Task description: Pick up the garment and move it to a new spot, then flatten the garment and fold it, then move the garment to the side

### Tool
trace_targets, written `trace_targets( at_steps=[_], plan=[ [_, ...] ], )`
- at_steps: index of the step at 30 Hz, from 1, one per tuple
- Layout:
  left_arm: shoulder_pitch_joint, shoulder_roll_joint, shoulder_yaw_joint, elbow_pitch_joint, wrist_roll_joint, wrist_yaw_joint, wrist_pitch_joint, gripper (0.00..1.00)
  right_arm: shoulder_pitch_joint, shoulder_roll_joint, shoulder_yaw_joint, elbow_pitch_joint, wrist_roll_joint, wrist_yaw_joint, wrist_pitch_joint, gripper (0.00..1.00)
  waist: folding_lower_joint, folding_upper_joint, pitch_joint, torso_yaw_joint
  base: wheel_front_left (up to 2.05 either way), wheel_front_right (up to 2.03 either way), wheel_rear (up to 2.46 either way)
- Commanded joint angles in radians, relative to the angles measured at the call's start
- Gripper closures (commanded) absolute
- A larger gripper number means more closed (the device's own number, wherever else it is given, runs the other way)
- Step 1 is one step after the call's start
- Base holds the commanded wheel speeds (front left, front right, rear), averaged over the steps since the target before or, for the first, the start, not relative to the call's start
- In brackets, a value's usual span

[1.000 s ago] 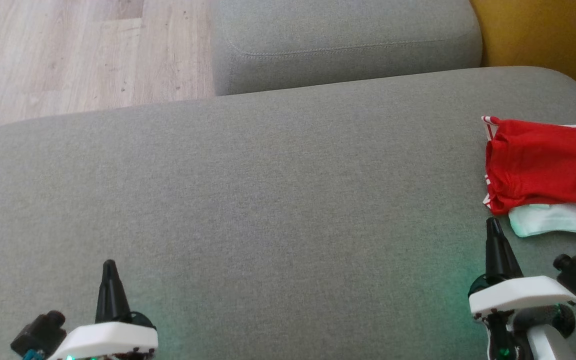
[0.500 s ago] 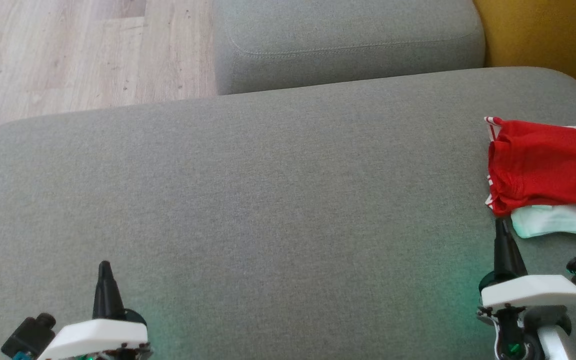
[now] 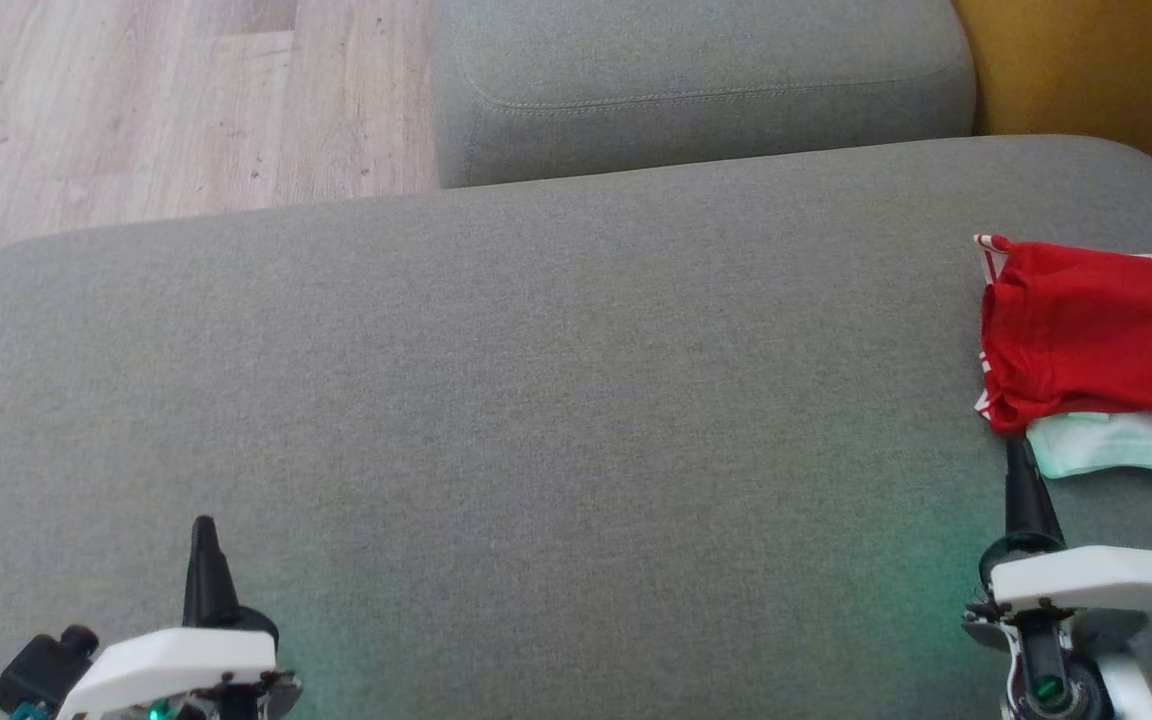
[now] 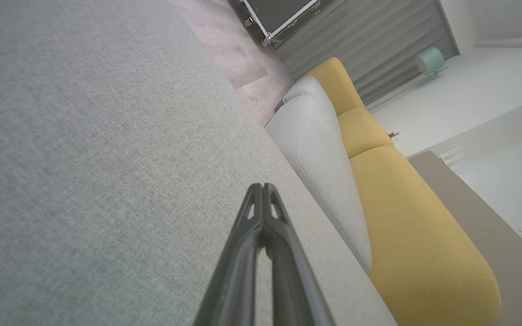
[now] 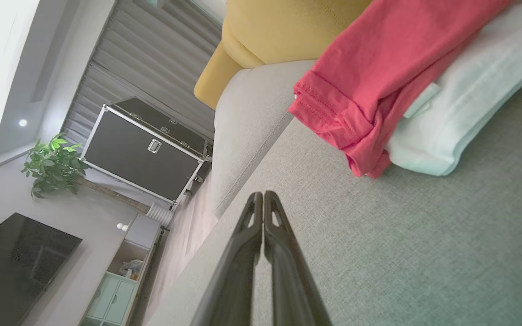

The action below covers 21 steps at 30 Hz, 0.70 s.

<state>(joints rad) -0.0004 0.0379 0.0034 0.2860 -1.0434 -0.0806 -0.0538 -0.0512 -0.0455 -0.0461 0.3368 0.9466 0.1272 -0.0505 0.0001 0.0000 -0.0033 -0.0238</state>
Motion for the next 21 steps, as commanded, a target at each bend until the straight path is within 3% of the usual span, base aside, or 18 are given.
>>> trace_targets(
  at_steps=[1, 21],
  plan=[
    [-0.053, 0.007, 0.03, -0.035, -0.023, -0.006, 0.006, 1.0, -0.052, -0.003, 0.005, -0.038, 0.029, 0.002, 0.007, 1.0, 0.0, 0.0, 0.0, 0.0, 0.0, 0.0, 0.0],
    [-0.073, 0.009, 0.059, -0.037, -0.222, -0.022, 0.065, 1.0, -0.053, -0.004, -0.022, -0.058, 0.261, 0.003, 0.065, 1.0, -0.0001, 0.0, 0.002, 0.009, 0.0, 0.0, 0.0]
  ],
)
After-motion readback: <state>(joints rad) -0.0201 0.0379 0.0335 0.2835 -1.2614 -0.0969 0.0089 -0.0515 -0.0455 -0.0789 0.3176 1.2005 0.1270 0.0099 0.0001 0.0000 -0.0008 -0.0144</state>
